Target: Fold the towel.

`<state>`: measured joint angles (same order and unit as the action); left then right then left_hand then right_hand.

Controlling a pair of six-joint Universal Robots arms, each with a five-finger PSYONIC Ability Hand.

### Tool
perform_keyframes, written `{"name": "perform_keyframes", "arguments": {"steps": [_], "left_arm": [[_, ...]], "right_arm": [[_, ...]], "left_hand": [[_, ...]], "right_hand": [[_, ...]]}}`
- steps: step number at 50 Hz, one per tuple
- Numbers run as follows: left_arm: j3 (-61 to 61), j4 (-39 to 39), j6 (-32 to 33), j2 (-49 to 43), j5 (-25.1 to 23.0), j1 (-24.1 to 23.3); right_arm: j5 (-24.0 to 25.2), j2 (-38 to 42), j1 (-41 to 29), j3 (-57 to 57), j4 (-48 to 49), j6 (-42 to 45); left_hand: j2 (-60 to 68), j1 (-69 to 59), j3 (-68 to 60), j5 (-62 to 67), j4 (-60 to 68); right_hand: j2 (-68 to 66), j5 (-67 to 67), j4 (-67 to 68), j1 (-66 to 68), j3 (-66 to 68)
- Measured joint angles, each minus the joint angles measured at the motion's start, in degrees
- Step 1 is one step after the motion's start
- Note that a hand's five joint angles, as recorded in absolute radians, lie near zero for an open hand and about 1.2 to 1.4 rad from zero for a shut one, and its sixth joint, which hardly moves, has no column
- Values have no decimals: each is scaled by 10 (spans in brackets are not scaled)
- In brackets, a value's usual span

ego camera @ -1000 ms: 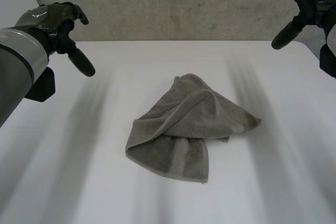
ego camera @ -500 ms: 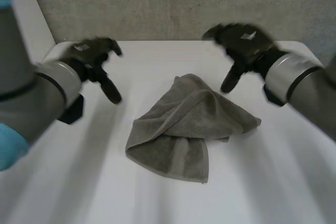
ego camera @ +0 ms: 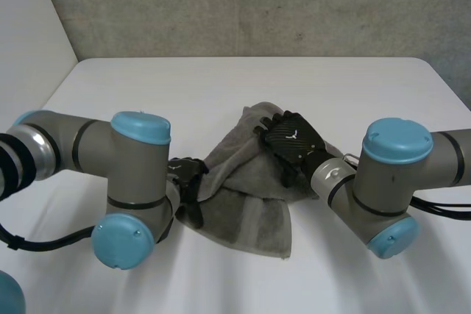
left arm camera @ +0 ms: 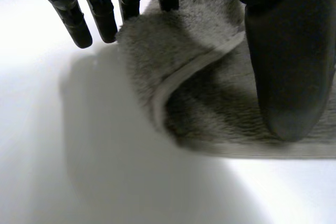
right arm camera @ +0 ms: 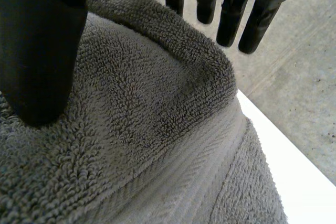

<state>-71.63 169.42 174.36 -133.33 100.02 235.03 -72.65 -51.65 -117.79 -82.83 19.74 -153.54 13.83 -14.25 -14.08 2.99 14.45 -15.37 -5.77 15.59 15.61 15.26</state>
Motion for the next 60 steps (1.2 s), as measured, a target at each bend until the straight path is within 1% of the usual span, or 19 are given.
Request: {"name": "perform_keyframes", "arguments": {"steps": [3, 5, 6, 8, 10, 13, 16, 18, 25, 28, 33, 37, 39, 43, 46, 50, 54, 57, 60], "left_arm": [[-5, 24, 0, -4, 24, -4], [-7, 32, 0, -4, 32, -5], [-8, 37, 0, -3, 37, -6], [-10, 41, 0, 0, 41, -8], [-11, 44, 0, 6, 45, -11], [-14, 50, -2, 19, 53, -14], [-19, 62, -4, 35, 60, -15], [-30, 80, -6, 55, 65, -15], [-58, 126, -9, 120, 64, -10], [-65, 135, -7, 158, 52, -8], [-64, 133, 1, 228, 6, -8], [-51, 101, 23, 286, -70, -5], [-40, 65, 46, 308, -119, -2], [-16, -27, 101, 322, -190, 3], [3, -96, 140, 313, -214, 7], [28, -165, 178, 284, -214, 17], [44, -183, 191, 251, -189, 28], [53, -152, 186, 237, -158, 34], [50, -85, 168, 240, -123, 34]], "right_arm": [[-6, 5, -5, -4, 17, -3], [-7, 7, -7, -5, 21, -5], [-7, 9, -9, -5, 25, -6], [-6, 10, -10, -5, 26, -7], [-5, 8, -11, -5, 26, -8], [-4, 0, -10, -5, 24, -9], [-5, -14, -10, -6, 21, -11], [-5, -34, -9, -7, 15, -14], [3, -106, -5, 3, -58, -16], [20, -140, -3, 26, -137, -13], [71, -192, -1, 81, -321, 5], [117, -221, 1, 114, -484, 44], [138, -230, 6, 116, -571, 89], [155, -235, 17, 97, -680, 186], [157, -233, 26, 82, -715, 239], [155, -225, 33, 82, -712, 258], [146, -216, 34, 105, -656, 216], [130, -213, 31, 125, -572, 151], [100, -233, 30, 126, -421, 37]], "left_hand": [[1, 0, 0, 3, 0], [6, -5, -6, 14, 6], [40, -45, -38, 53, 35], [116, -110, -111, 118, 100], [240, -218, -236, 244, 233], [421, -404, -422, 422, 421], [498, -493, -498, 506, 499], [580, -584, -586, 594, 591], [587, -603, -614, 610, 626], [587, -603, -615, 610, 626], [587, -603, -616, 610, 628], [587, -603, -616, 613, 628], [587, -604, -616, 613, 628], [587, -612, -621, 613, 628], [587, -612, -622, 613, 628], [587, -612, -622, 613, 628], [587, -612, -622, 613, 628], [587, -612, -622, 613, 628], [587, -612, -622, 613, 628]], "right_hand": [[-175, -165, 170, 174, 173], [-253, -235, 246, 245, 250], [-350, -319, 343, 343, 344], [-452, -427, 449, 446, 446], [-573, -565, 585, 555, 574], [-574, -575, 606, 564, 585], [-574, -575, 606, 565, 586], [-574, -575, 606, 570, 589], [-574, -575, 606, 575, 592], [-574, -576, 606, 578, 594], [-574, -577, 609, 579, 596], [-574, -578, 609, 579, 599], [-574, -578, 609, 579, 599], [-574, -580, 609, 579, 600], [-574, -580, 609, 579, 602], [-574, -580, 609, 579, 605], [-574, -583, 609, 583, 605], [-574, -583, 609, 584, 607], [-574, -583, 609, 584, 608]]}}
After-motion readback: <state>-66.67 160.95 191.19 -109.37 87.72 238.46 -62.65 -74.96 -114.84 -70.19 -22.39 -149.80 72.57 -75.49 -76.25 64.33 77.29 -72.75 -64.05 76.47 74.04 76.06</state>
